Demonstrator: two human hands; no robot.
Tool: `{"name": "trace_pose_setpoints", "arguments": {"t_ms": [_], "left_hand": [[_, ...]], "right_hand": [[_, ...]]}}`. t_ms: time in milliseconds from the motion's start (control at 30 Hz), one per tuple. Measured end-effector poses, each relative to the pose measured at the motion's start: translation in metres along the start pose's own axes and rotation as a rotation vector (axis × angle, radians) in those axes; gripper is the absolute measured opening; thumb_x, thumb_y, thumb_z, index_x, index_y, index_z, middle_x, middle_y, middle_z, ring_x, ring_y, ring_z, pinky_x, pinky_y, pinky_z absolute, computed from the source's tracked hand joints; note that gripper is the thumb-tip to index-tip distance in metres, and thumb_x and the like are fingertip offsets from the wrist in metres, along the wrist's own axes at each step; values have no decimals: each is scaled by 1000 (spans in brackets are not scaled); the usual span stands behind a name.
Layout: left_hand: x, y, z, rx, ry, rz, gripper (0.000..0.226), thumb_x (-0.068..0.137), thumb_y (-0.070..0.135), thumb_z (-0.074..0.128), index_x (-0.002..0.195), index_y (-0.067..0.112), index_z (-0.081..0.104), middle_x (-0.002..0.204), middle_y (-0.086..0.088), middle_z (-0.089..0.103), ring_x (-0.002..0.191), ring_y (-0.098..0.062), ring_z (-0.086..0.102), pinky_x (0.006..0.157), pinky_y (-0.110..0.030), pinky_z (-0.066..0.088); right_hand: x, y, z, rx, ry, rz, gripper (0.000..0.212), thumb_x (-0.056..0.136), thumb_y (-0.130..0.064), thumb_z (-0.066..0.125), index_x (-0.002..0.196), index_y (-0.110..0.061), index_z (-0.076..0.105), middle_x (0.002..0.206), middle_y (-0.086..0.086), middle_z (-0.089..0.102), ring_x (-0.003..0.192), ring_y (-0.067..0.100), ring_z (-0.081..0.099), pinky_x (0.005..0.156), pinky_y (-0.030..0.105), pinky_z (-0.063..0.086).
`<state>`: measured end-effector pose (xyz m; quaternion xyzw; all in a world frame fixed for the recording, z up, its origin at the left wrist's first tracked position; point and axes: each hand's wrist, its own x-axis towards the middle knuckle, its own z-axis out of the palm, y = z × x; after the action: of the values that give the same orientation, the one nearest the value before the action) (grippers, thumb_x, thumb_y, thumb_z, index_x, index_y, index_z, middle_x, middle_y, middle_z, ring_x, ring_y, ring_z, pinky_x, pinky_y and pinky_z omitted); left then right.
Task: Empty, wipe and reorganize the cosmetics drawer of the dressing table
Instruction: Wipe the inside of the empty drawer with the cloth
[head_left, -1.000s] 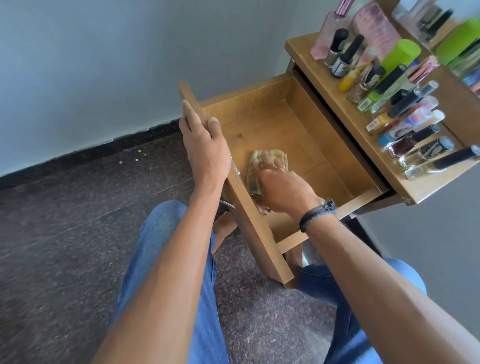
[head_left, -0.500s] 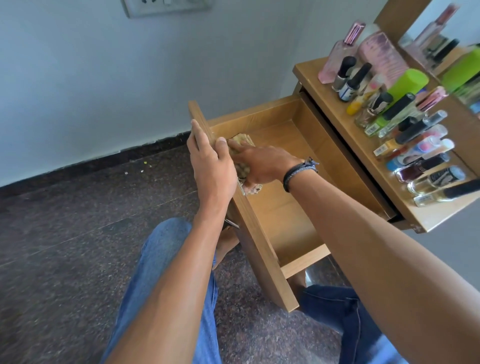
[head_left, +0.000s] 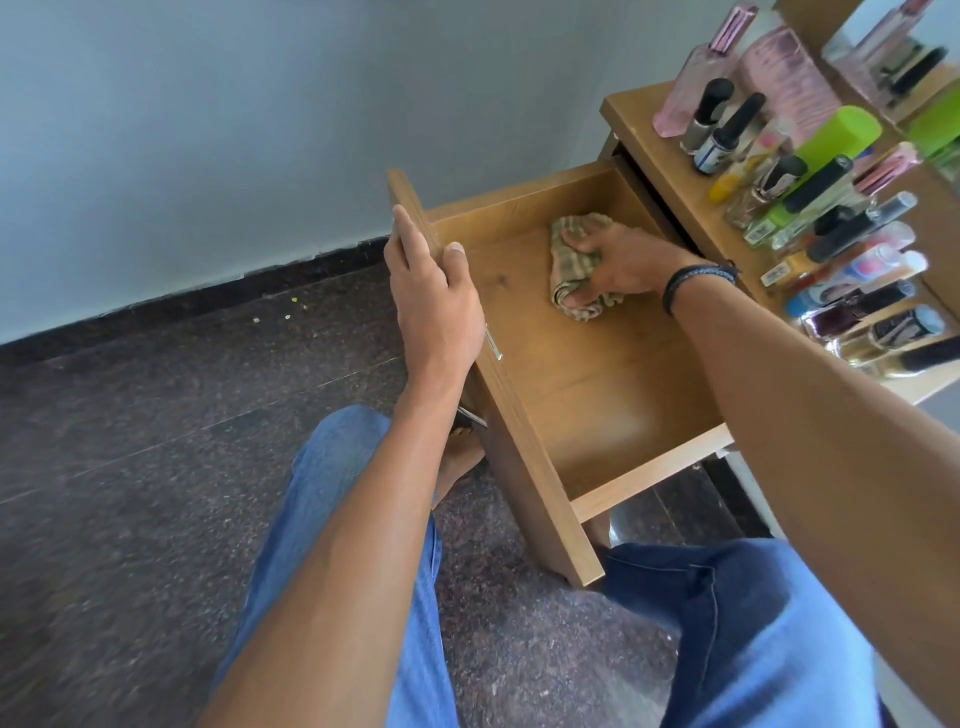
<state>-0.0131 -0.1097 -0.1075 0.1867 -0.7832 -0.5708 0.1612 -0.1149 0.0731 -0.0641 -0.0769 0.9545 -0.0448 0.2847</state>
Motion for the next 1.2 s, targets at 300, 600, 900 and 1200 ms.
{"name": "trace_pose_setpoints", "arguments": {"t_ms": [300, 600, 900, 1200], "left_hand": [[3, -2, 1, 18, 9, 6, 71, 97, 32, 35, 159, 6, 14, 152, -12, 32, 129, -24, 53, 106, -43, 44], [3, 1, -1, 27, 3, 1, 70, 98, 32, 36, 159, 7, 13, 154, -11, 31, 128, -23, 54, 104, -43, 46], [-1, 3, -1, 24, 7, 6, 66, 102, 30, 35, 160, 8, 12, 156, -10, 29, 127, -23, 54, 102, -43, 49], [0, 2, 1, 31, 22, 5, 63, 104, 25, 38, 159, 7, 13, 156, -11, 30, 128, -25, 51, 102, -43, 48]], "right_hand": [[-44, 5, 23, -4, -7, 73, 101, 85, -44, 80, 163, -31, 18, 171, -7, 2, 154, 33, 18, 121, 42, 24], [-109, 12, 62, -128, -87, 268, 84, 90, -52, 70, 153, -9, 36, 151, 14, 47, 136, 33, 48, 111, 44, 40], [-127, -5, 78, -156, -98, 255, 61, 88, -66, 65, 132, -24, 65, 126, 4, 69, 103, 20, 67, 84, 30, 57], [-134, -56, 105, -154, 148, 97, 22, 96, -15, 63, 115, -9, 71, 110, 11, 69, 93, 24, 67, 80, 31, 59]]}}
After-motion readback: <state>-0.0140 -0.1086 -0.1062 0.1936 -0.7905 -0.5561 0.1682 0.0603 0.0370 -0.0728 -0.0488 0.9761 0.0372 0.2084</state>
